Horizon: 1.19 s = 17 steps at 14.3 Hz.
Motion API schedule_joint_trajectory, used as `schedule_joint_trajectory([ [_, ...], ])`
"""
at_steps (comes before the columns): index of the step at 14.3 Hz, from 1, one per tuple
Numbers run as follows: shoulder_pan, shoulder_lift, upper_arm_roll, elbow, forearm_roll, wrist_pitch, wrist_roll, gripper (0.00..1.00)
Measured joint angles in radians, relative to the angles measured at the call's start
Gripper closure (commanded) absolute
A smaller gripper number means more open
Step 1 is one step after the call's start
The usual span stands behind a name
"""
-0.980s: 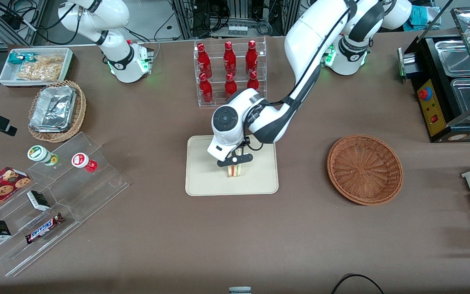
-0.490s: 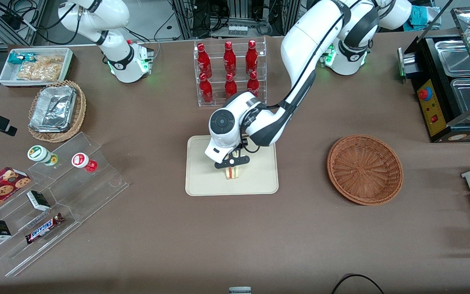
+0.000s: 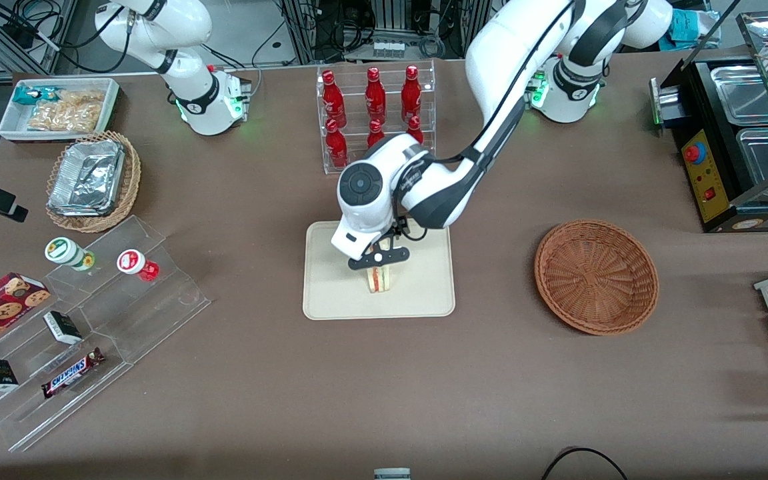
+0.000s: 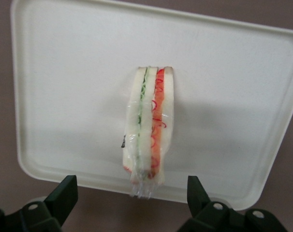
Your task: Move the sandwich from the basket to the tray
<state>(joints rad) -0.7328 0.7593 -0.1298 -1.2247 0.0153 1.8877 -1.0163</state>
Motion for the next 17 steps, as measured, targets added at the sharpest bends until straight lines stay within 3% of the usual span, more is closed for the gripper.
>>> schedule_joint_trajectory([
  [7,0.058,-0.177,0.073,-0.156,0.017,-0.094,0.055,0.00],
  [14,0.300,-0.485,0.081,-0.492,0.015,-0.112,0.459,0.00],
  [17,0.412,-0.614,0.082,-0.579,0.014,-0.204,0.645,0.00],
])
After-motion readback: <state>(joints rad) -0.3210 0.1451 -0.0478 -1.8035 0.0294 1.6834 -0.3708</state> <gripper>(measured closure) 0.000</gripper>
